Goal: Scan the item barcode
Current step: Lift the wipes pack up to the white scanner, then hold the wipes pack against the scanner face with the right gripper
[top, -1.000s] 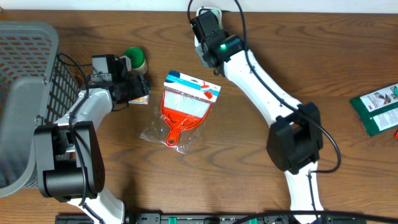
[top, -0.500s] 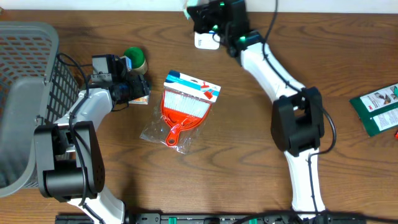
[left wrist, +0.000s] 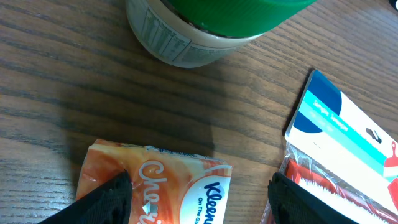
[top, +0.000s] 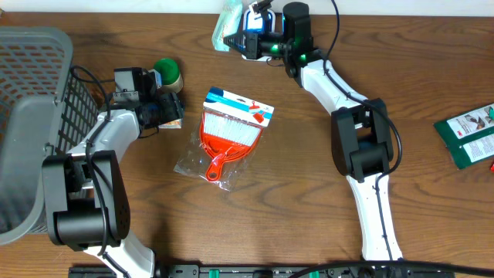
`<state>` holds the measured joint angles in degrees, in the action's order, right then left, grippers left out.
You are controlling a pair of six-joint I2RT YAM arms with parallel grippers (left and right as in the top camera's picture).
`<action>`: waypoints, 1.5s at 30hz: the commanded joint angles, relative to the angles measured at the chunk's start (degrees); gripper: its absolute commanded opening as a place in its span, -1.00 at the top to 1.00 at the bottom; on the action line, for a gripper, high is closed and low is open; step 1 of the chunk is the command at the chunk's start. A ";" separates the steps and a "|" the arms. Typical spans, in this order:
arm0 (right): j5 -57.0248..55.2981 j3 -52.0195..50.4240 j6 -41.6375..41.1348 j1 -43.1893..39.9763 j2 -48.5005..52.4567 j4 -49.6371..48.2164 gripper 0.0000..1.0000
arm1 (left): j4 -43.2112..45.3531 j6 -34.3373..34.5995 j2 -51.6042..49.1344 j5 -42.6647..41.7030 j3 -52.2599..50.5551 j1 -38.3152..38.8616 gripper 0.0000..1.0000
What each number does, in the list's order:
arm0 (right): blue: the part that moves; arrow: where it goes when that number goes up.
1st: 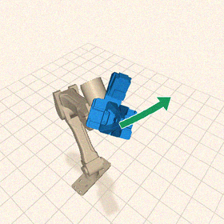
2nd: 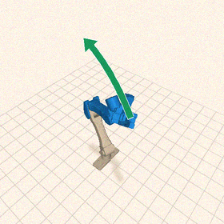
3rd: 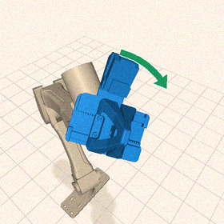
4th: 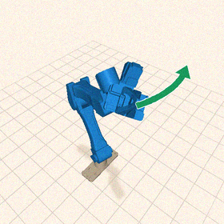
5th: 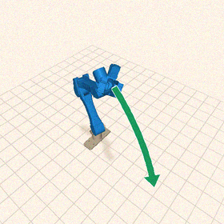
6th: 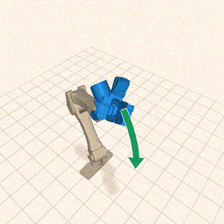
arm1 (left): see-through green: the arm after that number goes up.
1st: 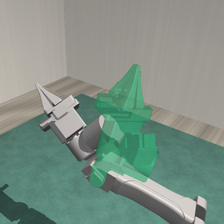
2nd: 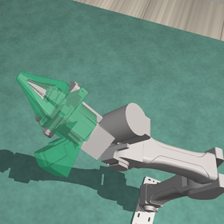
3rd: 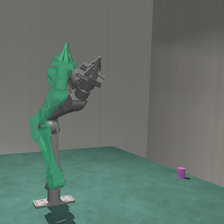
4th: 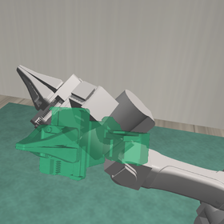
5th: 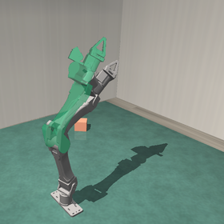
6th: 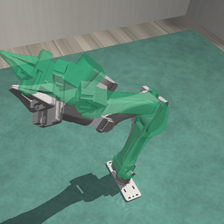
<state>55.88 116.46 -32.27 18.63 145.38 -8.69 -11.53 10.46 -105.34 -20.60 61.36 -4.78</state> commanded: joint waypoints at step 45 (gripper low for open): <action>15.54 0.74 10.95 -8.15 6.56 -0.66 0.98 | -0.85 -0.37 -2.14 2.29 -1.22 -0.31 -0.41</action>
<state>69.71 116.49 -19.68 11.79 152.75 -8.14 -11.64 10.46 -105.36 -20.58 61.36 -4.78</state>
